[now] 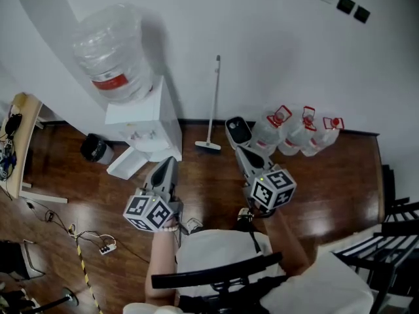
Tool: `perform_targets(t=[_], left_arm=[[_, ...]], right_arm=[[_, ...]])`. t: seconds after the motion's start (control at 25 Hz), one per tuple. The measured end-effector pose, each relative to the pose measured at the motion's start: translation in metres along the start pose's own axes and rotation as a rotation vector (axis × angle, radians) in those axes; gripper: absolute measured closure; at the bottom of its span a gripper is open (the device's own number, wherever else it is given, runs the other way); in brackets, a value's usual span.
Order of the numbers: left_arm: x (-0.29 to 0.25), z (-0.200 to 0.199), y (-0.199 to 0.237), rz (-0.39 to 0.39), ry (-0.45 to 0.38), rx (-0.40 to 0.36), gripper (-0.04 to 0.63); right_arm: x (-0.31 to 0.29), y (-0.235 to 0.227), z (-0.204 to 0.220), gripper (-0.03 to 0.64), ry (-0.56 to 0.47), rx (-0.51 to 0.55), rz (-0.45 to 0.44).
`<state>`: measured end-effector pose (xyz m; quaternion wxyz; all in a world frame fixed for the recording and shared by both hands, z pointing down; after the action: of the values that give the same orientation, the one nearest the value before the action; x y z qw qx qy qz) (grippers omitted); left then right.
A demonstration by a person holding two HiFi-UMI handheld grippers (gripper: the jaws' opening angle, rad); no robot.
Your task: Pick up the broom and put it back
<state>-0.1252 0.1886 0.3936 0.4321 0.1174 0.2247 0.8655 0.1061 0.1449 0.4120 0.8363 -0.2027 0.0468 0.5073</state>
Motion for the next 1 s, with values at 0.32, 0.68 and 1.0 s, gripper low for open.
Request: perform_targets(t=[0.32, 0.68, 1.0], left_arm=[[0.010, -0.001, 0.024, 0.053, 0.059, 0.002, 0.600], [0.013, 0.009, 0.044, 0.088, 0.169, -0.014, 0.598], [-0.027, 0.009, 0.067, 0.090, 0.191, -0.004, 0.598]], right_arm=[[-0.012, 0.022, 0.012, 0.606, 0.004, -0.025, 0.058], [-0.018, 0.056, 0.020, 0.606, 0.002, 0.012, 0.105], [-0.059, 0.033, 0.003, 0.604, -0.046, -0.006, 0.093]])
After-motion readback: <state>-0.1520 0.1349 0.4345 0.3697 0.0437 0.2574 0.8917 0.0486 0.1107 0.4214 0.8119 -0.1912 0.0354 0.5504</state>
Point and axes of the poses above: the fingertips, and each gripper's own axes: x backward along the fingers, y to its left, z out of its underside, the point moved 4 cm from there along x, backward along the fingers, and after that the axes turned 11 degrees about z, right-handed, at the moved point
